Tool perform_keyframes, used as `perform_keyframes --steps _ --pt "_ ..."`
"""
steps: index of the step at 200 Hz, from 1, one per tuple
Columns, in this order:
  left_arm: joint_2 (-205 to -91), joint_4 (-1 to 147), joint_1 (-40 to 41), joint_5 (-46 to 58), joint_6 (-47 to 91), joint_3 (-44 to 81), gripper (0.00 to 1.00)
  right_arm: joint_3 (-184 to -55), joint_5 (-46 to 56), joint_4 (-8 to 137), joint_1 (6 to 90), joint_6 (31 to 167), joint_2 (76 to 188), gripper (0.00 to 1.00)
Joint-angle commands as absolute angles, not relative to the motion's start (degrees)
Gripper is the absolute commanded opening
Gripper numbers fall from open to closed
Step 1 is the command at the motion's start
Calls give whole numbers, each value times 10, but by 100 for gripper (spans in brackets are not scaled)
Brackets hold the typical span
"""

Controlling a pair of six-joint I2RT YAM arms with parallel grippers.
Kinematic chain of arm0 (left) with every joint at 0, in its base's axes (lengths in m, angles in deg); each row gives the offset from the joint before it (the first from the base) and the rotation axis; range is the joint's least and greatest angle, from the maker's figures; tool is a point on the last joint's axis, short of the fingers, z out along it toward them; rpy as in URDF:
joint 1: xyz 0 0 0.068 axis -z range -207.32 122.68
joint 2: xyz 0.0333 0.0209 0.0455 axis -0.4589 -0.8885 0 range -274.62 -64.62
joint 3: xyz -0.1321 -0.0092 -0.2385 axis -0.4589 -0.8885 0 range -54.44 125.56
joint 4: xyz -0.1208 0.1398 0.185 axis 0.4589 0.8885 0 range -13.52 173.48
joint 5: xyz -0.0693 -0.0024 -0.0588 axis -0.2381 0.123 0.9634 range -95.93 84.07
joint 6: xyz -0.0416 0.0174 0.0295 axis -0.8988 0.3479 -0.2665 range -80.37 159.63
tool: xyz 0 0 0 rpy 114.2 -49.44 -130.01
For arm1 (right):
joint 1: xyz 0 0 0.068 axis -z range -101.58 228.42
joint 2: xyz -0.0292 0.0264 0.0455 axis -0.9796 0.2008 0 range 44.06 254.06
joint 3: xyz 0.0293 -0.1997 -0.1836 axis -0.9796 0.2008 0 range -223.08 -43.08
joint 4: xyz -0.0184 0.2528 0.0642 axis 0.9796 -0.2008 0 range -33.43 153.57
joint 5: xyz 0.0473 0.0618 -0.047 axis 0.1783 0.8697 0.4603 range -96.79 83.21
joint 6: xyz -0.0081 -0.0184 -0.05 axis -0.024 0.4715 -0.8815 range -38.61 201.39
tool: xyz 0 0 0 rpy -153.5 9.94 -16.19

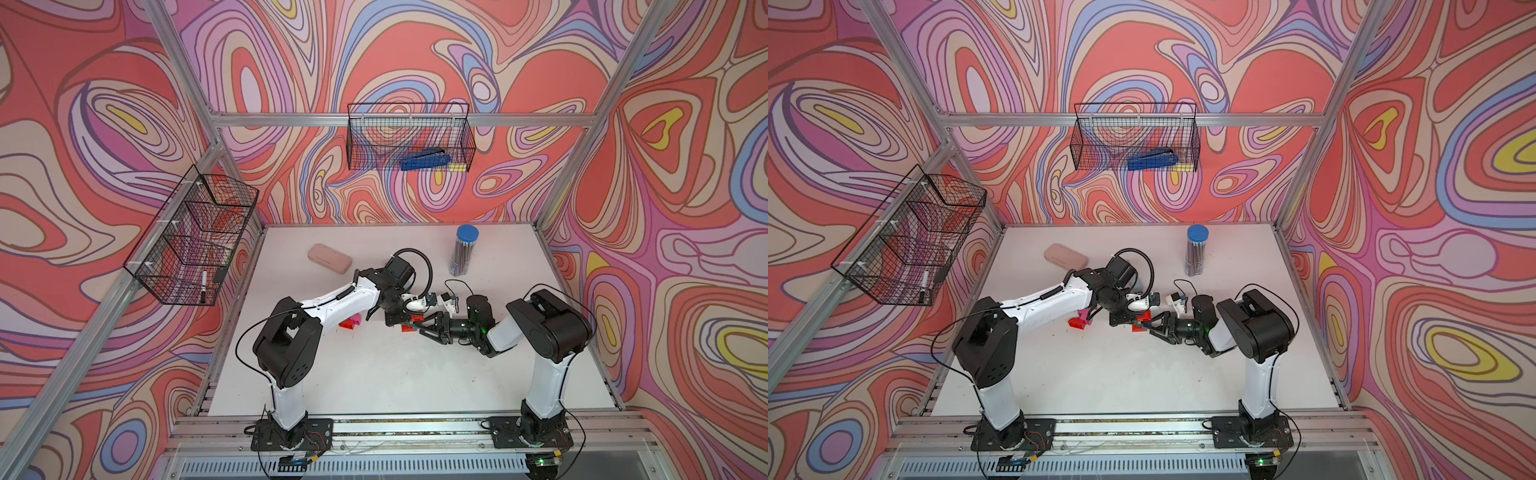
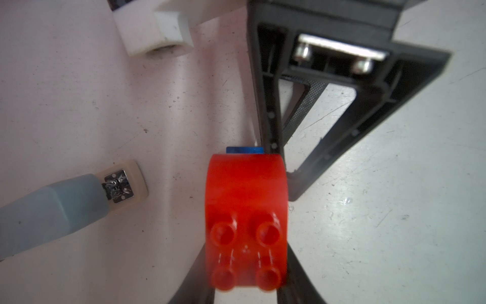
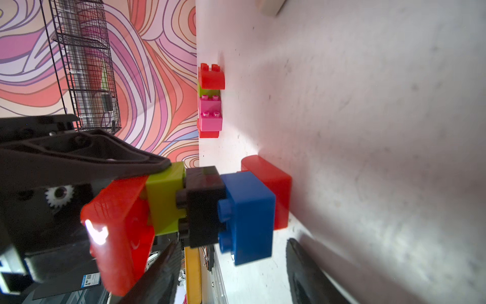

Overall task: Assemble the letter s with lego
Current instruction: Assemble the lego brick with the lego brick.

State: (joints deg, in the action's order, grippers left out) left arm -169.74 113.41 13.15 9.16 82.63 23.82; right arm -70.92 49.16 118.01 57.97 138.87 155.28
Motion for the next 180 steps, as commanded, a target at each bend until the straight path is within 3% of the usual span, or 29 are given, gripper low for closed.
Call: perform_keyframes --steps 1,95,180 --pt "-1720 1175 134 79 842 248 25 -682 447 1107 587 1375 1579 66" --pt "-1736 1195 141 61 841 269 26 -666 441 1058 601 1344 1544 66" --pt "-1727 1196 141 58 835 276 42 -675 436 996 602 1292 1505 67"
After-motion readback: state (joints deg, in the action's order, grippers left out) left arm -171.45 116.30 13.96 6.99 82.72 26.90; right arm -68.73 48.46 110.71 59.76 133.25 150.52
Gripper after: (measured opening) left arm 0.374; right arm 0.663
